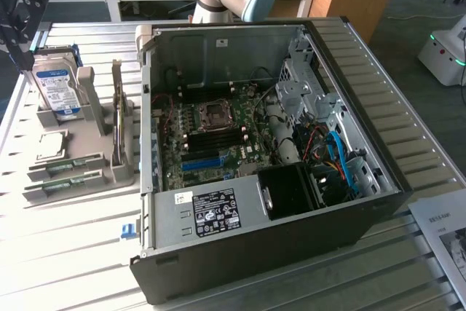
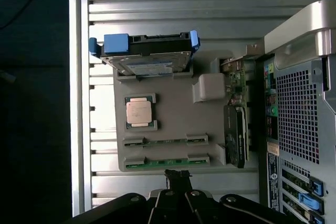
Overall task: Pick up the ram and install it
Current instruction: 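Pick up the ram and move it above insertion slot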
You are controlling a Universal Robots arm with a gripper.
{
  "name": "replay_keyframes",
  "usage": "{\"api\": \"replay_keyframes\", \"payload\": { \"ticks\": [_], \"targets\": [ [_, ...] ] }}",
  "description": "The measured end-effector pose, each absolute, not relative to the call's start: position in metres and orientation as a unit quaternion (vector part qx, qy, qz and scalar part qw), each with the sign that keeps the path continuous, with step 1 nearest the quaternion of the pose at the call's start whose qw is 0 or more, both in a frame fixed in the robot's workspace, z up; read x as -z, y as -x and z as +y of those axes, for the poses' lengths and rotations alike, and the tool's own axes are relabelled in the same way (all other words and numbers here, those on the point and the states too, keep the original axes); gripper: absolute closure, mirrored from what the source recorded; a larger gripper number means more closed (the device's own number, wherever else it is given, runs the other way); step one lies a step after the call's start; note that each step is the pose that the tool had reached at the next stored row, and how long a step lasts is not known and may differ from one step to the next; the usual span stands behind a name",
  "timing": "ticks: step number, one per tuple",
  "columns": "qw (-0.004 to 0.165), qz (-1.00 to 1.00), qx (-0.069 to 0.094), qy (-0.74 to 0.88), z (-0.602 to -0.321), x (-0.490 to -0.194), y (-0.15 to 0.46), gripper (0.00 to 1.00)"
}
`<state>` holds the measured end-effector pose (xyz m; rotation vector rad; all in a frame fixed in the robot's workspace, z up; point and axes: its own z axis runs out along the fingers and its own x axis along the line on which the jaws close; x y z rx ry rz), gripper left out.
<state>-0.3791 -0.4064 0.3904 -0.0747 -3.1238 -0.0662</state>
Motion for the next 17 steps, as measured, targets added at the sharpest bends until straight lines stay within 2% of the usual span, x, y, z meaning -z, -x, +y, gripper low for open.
{"api": "replay_keyframes", "payload": {
  "ticks": [17],
  "targets": [
    [0.010, -0.998, 0.020, -0.061, -0.4065, -0.3903, 0.3791, 0.90]
  ]
}}
